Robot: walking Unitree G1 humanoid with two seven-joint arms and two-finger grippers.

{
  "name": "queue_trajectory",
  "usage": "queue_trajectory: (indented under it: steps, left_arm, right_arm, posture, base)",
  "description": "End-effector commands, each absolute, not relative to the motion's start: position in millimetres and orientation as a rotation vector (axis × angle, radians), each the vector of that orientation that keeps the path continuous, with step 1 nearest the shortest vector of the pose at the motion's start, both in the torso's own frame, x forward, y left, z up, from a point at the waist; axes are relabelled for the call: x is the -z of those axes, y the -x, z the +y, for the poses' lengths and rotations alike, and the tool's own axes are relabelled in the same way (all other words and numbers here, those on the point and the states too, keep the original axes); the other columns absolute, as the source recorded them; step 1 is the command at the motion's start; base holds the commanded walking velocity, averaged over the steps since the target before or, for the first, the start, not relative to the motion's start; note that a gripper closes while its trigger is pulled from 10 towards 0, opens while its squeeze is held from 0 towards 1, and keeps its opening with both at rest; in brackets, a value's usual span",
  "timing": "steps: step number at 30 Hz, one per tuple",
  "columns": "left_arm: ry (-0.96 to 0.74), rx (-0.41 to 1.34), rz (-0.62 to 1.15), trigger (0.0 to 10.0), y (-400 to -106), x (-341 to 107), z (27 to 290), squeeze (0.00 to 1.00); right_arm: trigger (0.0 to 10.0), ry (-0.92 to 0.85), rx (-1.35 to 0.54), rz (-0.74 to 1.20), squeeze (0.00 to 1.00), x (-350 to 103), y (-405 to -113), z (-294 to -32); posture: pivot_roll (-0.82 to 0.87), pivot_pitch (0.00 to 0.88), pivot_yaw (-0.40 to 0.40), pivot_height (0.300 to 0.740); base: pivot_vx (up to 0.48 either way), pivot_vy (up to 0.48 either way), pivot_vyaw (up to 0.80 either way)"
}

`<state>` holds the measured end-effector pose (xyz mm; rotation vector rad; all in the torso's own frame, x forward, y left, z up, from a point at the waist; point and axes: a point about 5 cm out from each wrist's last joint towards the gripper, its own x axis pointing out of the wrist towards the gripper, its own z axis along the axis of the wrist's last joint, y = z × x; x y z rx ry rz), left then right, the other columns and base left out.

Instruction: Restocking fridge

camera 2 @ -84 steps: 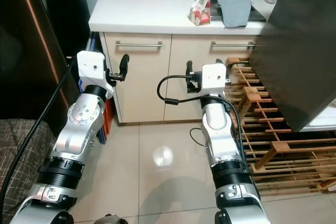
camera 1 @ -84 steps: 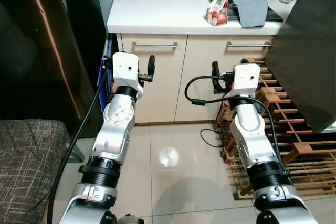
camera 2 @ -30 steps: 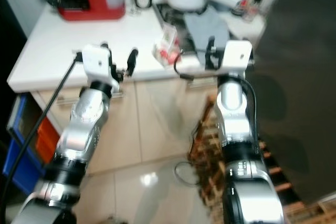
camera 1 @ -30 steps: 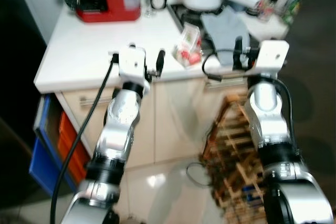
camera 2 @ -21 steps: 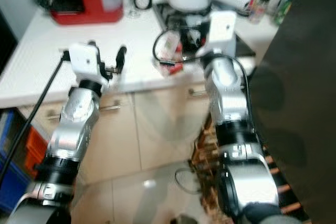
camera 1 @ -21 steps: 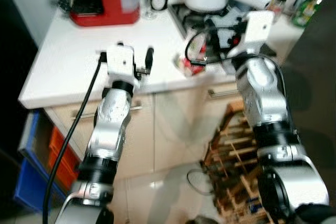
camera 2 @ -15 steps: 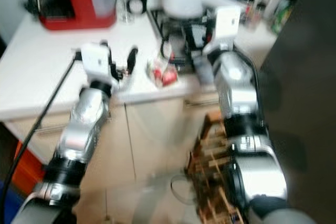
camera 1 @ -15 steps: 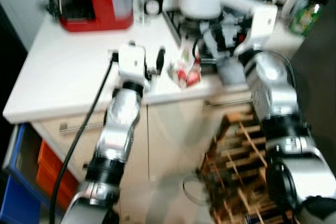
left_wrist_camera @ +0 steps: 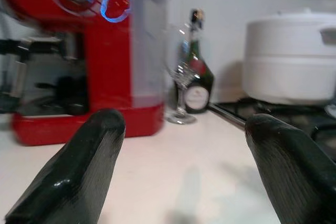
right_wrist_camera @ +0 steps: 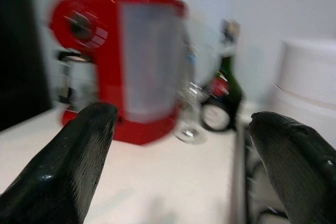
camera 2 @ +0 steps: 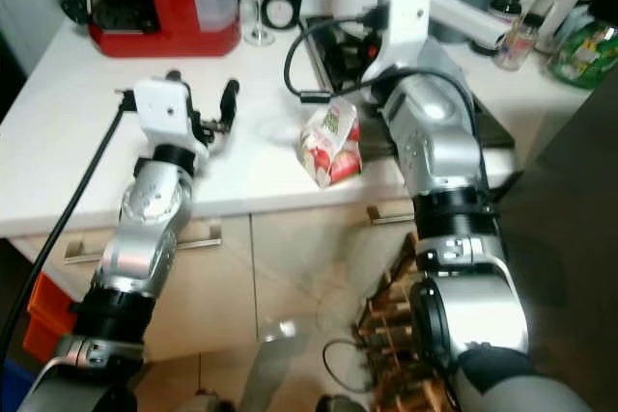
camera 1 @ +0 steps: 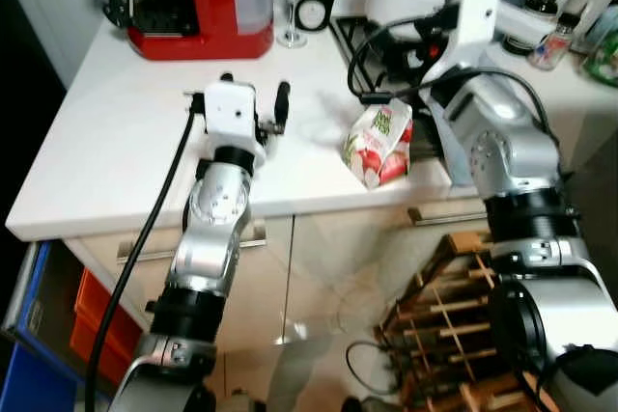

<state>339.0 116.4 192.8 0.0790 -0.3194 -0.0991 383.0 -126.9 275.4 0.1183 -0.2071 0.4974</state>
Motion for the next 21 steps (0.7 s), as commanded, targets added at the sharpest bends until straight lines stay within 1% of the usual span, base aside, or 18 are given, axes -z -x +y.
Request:
queue_trajectory:
  steps: [1, 4, 7, 10, 16, 21]
  left_arm:
    - [-0.079, 0.093, -0.332, 10.0, -337, -196, 118, 0.0]
    - [-0.079, 0.096, -0.324, 10.0, -337, -194, 118, 0.0]
    - [-0.078, 0.103, -0.32, 10.0, -337, -193, 116, 0.0]
    - [-0.078, 0.119, -0.315, 10.0, -338, -192, 112, 0.0]
    - [-0.076, 0.119, -0.318, 10.0, -340, -194, 111, 0.0]
    - [-0.076, 0.113, -0.318, 10.0, -340, -194, 112, 0.0]
  right_arm:
    - [10.0, -0.124, -0.5, -0.209, 0.0, -280, -380, -130]
    - [10.0, -0.113, -0.494, -0.209, 0.0, -287, -371, -141]
    - [10.0, -0.111, -0.496, -0.204, 0.0, -289, -368, -145]
    - [10.0, -0.088, -0.487, -0.13, 0.0, -276, -371, -150]
    - [10.0, -0.085, -0.5, -0.028, 0.0, -249, -378, -148]
    - [10.0, -0.113, -0.531, 0.006, 0.0, -244, -379, -142]
  posture:
    - [0.03, 0.0, -0.04, 0.74]
    - [0.02, 0.0, -0.038, 0.74]
    - [0.01, 0.0, -0.034, 0.74]
    - [0.0, 0.0, -0.028, 0.74]
    - [0.0, 0.0, -0.032, 0.74]
    - [0.01, 0.0, -0.037, 0.74]
  base:
    - [0.0, 0.0, 0.0]
    - [0.0, 0.0, 0.0]
    - [0.0, 0.0, 0.0]
    - [0.0, 0.0, 0.0]
    - [0.0, 0.0, 0.0]
    - [0.0, 0.0, 0.0]
